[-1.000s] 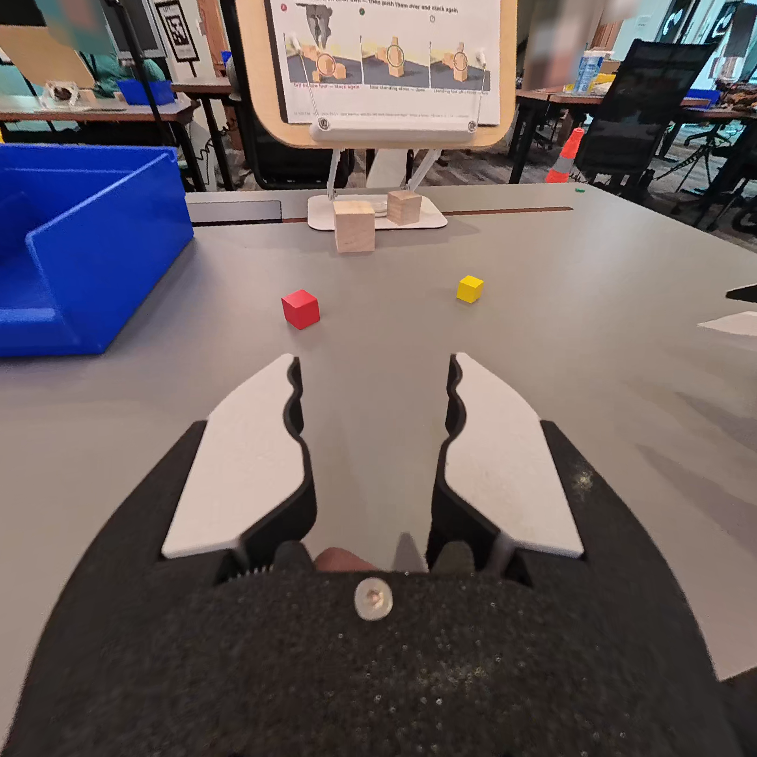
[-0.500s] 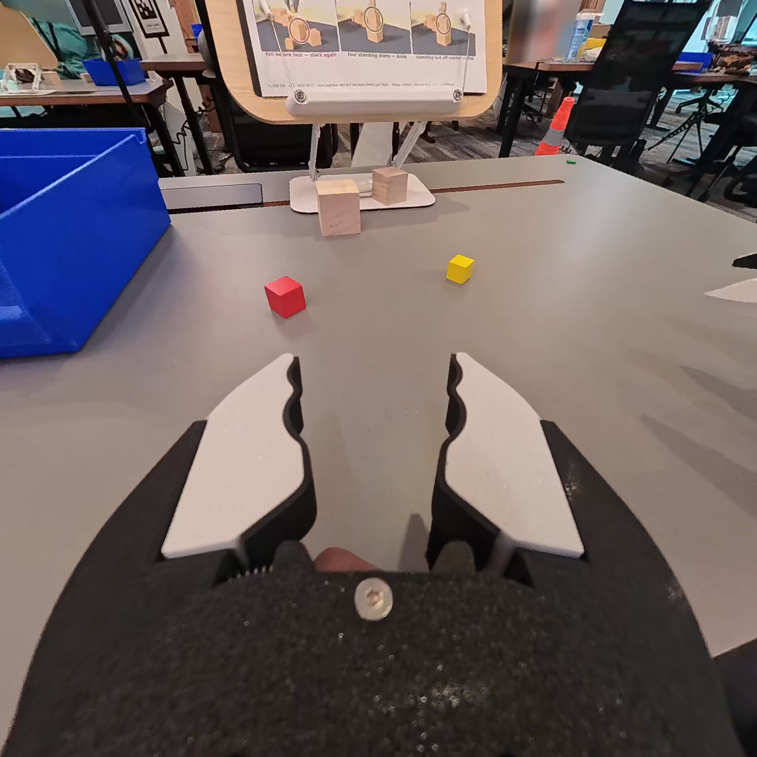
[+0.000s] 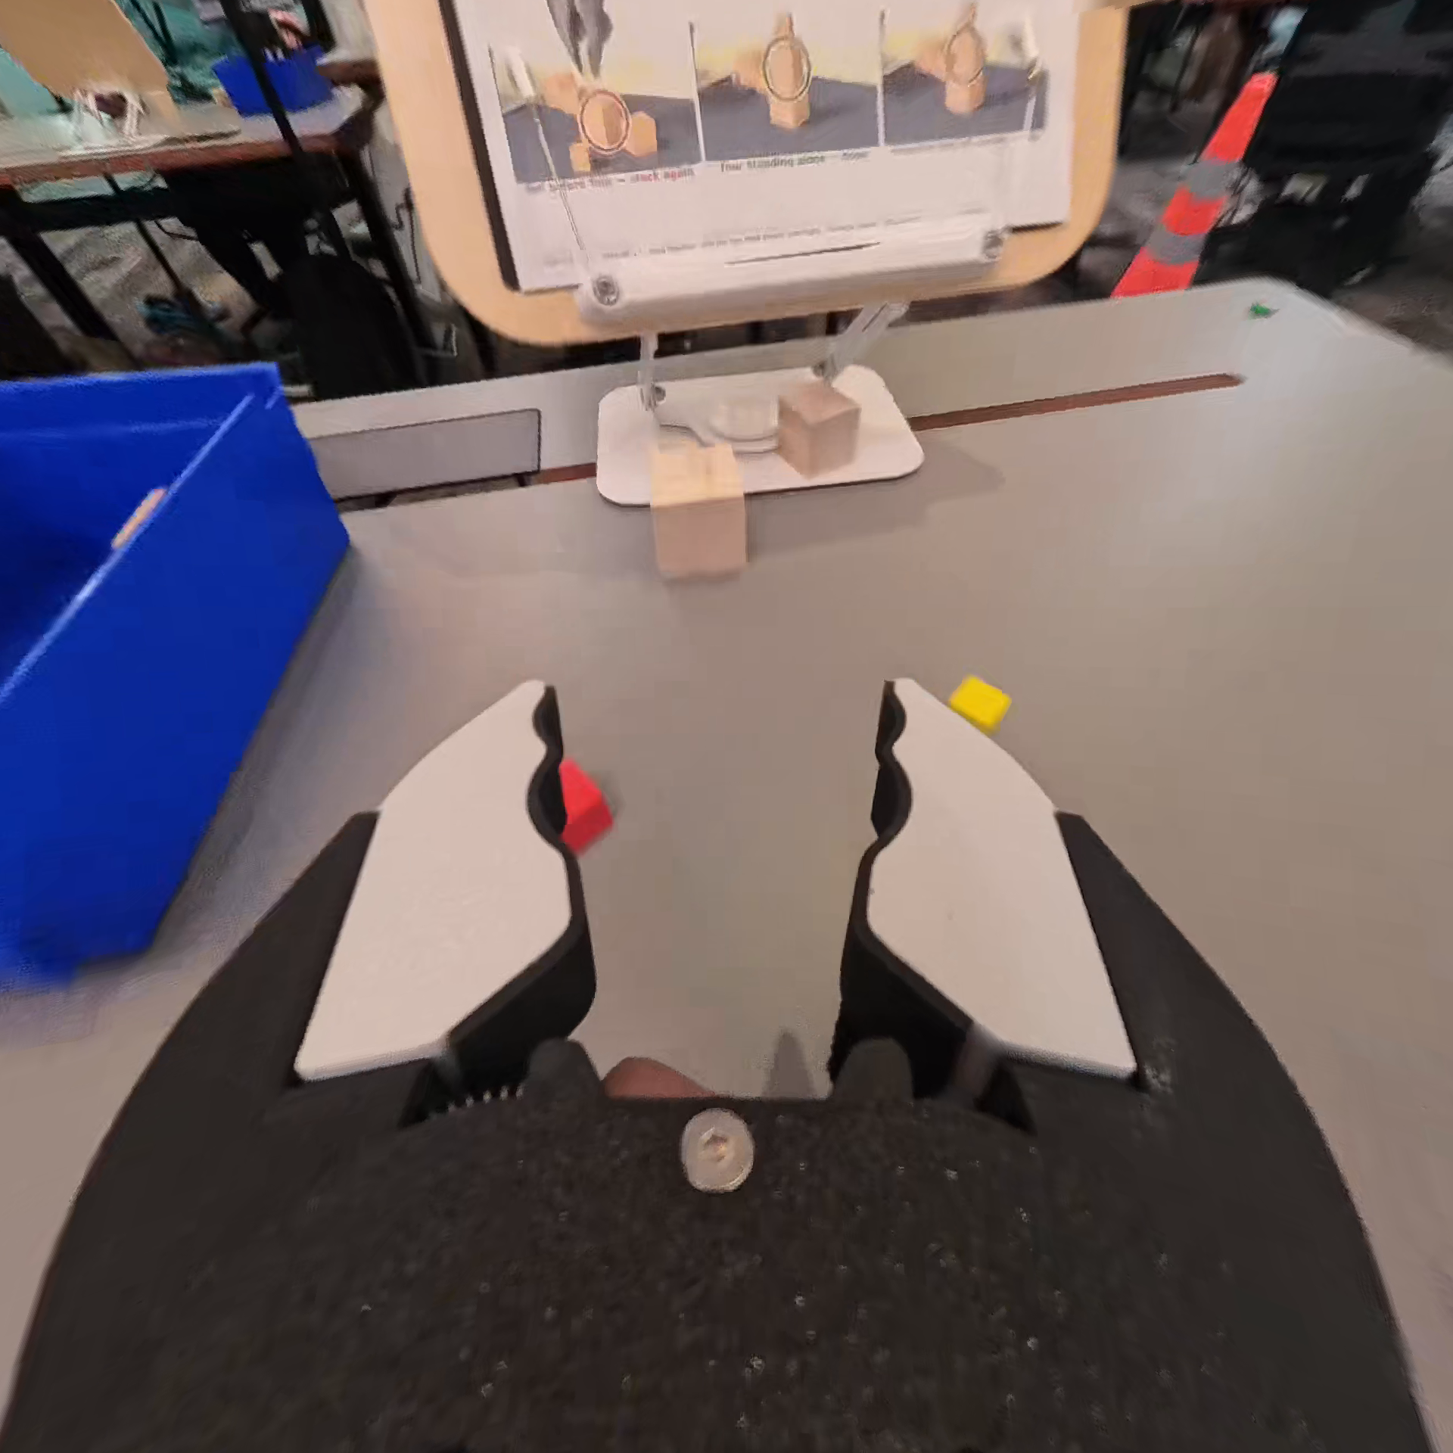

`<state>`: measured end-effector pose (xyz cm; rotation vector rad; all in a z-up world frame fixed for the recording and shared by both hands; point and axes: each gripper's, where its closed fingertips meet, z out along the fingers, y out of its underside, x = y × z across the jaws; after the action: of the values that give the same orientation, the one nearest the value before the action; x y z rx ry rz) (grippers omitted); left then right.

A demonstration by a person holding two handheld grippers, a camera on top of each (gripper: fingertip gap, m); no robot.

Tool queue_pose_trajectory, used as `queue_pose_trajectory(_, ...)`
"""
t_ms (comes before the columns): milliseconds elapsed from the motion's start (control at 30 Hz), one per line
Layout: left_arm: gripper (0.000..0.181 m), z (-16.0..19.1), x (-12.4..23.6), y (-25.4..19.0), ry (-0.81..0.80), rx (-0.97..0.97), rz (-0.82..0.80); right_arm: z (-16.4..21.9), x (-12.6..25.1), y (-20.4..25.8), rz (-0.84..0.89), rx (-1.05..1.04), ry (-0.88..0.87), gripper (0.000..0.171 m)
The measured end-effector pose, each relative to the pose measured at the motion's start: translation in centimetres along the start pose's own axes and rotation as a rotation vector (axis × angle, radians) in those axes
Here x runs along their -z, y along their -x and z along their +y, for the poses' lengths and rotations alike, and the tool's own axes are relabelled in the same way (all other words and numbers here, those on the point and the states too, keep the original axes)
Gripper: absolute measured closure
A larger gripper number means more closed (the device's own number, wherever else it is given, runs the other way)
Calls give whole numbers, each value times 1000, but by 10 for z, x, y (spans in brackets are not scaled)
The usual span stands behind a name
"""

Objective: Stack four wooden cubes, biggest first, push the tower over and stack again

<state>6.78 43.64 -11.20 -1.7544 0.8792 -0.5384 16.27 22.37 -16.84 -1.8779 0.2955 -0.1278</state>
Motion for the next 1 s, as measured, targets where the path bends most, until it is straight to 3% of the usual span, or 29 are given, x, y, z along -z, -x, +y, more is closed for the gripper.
queue_pose_trajectory(233,98,-18,-155,3,316,79,-41,2,-2,4,-33,-5,7,102)
queue_pose_trajectory(433,93,8,-226,5,504,210,-67,2,0,6,-56,-17,4,102)
queue_pose_trajectory(567,96,22,-245,15,568,224,-105,3,1,7,-66,-20,9,103)
queue_pose_trajectory(633,113,30,-249,16,594,239,-88,3,0,9,-72,-18,12,103)
queue_pose_trajectory(733,114,29,-250,14,579,213,-62,4,0,11,-76,-6,18,103)
queue_pose_trajectory(1000,115,15,-208,-8,487,55,96,1,3,14,-82,6,16,105)
